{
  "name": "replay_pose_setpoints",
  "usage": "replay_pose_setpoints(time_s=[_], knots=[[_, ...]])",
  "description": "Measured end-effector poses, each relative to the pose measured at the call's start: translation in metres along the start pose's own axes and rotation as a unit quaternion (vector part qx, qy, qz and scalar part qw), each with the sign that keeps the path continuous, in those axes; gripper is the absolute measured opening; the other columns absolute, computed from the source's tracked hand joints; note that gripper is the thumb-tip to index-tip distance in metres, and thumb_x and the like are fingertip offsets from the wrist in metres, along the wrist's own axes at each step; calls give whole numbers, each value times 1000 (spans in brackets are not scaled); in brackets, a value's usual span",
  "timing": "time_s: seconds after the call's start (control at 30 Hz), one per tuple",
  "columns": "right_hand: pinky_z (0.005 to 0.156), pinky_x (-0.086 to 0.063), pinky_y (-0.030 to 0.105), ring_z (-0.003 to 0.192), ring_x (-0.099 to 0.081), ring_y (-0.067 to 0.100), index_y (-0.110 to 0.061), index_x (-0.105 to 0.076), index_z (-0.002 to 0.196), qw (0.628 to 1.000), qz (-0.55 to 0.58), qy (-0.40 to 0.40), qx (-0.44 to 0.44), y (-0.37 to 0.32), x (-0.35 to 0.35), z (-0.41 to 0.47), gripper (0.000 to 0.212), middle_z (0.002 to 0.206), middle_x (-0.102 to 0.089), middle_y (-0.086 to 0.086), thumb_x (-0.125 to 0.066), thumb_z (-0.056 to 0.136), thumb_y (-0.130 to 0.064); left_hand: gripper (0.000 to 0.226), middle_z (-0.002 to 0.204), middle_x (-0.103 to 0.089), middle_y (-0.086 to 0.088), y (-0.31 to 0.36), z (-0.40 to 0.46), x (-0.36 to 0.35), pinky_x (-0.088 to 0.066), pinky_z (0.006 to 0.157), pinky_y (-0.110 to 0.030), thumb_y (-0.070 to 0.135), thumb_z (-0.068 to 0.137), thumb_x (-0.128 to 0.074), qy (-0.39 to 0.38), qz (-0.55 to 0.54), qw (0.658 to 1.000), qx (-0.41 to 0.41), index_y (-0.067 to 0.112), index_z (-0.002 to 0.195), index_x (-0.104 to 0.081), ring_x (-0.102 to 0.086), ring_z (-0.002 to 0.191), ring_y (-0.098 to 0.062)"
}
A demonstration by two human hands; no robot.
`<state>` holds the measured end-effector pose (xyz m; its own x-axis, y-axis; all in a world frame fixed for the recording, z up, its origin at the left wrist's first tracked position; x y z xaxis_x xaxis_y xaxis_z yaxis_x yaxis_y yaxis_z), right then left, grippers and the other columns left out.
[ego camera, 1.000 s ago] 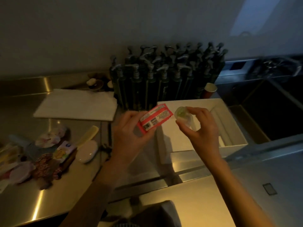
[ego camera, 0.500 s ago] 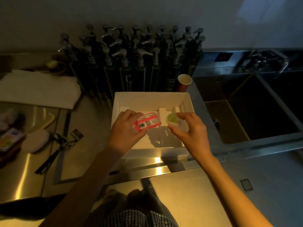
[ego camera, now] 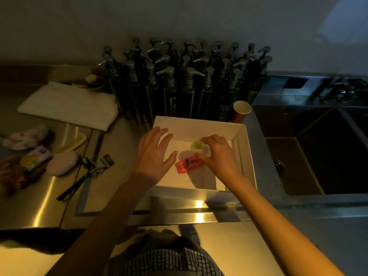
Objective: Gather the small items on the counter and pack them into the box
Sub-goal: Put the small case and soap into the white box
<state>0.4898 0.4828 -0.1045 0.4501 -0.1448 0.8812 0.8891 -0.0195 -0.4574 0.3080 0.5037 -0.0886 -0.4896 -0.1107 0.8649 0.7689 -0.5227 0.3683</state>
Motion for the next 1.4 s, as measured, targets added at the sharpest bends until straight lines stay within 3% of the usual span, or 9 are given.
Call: replay_pose_setpoints(time_s=[0.27,0.37,0.47,0.57,0.73,0.9,1.07,1.23,1.4], knots=[[99,-38,31,122,-48,26,-9,-55,129,997,-8,-18,71,-36,-13,14,42,130,-56,10,-58,93,-31,44,124,-58,-20,-28,-17,16,-34,103,-44,28,94,-40,55,48,997,21,-1,120,-61,-47,121,-34],[104,-32,31,127,-46,27,-8,-53,132,994,5,-3,109,-62,-14,11,43,135,-53,12,-52,96,-32,35,123,-58,-21,-41,-31,25,-39,102,-51,18,96,-45,105,41,993,38,-2,120,-60,-51,120,-36],[107,-28,31,130,-44,25,-10,-52,134,990,18,8,141,-93,-21,7,46,138,-52,11,-46,96,-37,33,120,-60,-23,-54,-48,40,-41,100,-48,16,97,-45,144,54,986,62,-4,119,-60,-53,116,-37],[109,-28,34,128,-46,27,-9,-55,130,981,33,35,189,-130,-29,0,44,133,-56,13,-47,96,-35,37,120,-59,-24,-76,-64,51,-41,98,-49,16,96,-38,134,84,982,104,-4,118,-60,-53,114,-38],[110,-34,42,124,-49,27,-4,-60,123,960,60,56,268,-191,-53,-16,40,125,-60,15,-46,96,-31,31,121,-59,-20,-117,-106,72,-39,101,-49,10,90,-53,175,141,964,143,-1,117,-62,-53,117,-34],[112,-28,32,118,-51,24,-1,-61,118,943,98,85,307,-253,-77,-28,35,119,-62,16,-50,96,-24,32,121,-59,-21,-165,-141,93,-40,100,-48,14,91,-51,177,155,958,165,-2,117,-62,-51,118,-36],[111,-32,37,121,-51,27,-1,-60,122,952,92,64,285,-291,-122,-23,36,123,-60,17,-49,96,-24,34,123,-58,-23,-212,-156,103,-43,99,-49,15,92,-48,146,115,970,155,-1,120,-59,-53,118,-38],[112,-24,25,124,-48,28,0,-59,122,971,85,54,219,-302,-162,-11,39,126,-58,18,-46,95,-25,34,124,-57,-22,-250,-157,100,-42,99,-47,16,93,-48,127,67,983,114,-1,121,-59,-52,118,-37],[105,-33,30,123,-48,28,-2,-57,124,989,71,33,125,-295,-198,4,39,129,-56,17,-49,94,-26,38,123,-57,-21,-283,-143,85,-39,98,-44,20,89,-48,67,62,991,94,2,120,-58,-48,116,-34]])
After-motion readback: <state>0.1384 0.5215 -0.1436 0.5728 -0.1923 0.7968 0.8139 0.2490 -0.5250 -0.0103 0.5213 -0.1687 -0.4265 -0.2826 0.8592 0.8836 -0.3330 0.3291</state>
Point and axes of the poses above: each hand's wrist, its own z-axis towards the middle knuckle, its own x-axis out of the back of the hand, y = z × x, the point moved 7 cm from there along z, towards the middle knuckle
